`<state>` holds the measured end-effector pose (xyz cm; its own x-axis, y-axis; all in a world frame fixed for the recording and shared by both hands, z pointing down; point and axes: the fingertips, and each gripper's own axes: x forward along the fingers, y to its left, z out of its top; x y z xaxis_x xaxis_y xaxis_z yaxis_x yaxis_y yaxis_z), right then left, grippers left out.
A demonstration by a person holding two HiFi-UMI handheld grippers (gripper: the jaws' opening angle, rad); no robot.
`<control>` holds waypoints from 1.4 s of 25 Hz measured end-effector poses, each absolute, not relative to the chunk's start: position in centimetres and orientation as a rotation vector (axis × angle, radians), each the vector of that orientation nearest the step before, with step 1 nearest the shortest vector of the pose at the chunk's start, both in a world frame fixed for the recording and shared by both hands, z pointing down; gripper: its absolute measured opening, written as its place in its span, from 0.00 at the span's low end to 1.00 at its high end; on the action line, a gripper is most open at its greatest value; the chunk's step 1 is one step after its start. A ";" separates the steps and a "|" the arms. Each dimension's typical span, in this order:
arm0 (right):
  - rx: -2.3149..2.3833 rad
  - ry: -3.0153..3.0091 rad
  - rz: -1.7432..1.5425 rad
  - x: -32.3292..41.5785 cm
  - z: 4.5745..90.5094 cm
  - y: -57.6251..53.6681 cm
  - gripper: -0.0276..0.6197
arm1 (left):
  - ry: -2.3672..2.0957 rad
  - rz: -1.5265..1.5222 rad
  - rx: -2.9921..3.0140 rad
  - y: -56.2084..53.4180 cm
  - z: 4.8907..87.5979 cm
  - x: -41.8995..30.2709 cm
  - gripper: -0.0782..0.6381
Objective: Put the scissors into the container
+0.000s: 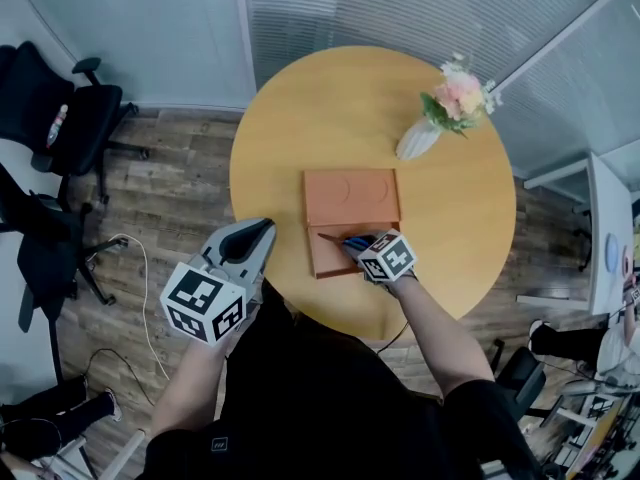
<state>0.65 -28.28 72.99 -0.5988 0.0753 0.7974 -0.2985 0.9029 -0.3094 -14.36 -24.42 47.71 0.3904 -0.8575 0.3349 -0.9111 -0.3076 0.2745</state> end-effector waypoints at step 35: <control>0.751 -2.343 0.529 15.0 60.2 -33.2 0.22 | -1.434 0.315 2.476 -28.0 42.0 -11.1 0.15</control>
<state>14.96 -33.16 60.24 -0.6499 -0.3801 0.6581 -0.6261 0.7586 -0.1802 -11.14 -28.00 41.96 0.4887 -0.8138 0.3145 -0.8707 -0.4777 0.1167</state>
